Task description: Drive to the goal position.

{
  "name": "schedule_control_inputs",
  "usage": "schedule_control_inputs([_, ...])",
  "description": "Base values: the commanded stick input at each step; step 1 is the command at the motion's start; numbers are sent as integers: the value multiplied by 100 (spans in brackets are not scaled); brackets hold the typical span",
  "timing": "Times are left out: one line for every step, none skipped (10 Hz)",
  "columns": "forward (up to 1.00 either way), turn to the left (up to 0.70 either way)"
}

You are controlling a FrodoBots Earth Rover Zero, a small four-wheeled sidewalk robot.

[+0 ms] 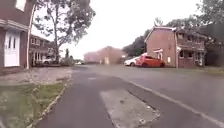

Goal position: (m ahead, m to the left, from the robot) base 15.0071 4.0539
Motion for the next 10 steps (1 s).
schedule_control_inputs([100,0])
schedule_control_inputs([100,0])
schedule_control_inputs([100,0])
schedule_control_inputs([100,0])
schedule_control_inputs([100,0])
schedule_control_inputs([100,0])
schedule_control_inputs([100,0])
schedule_control_inputs([100,0])
schedule_control_inputs([100,0])
schedule_control_inputs([100,0])
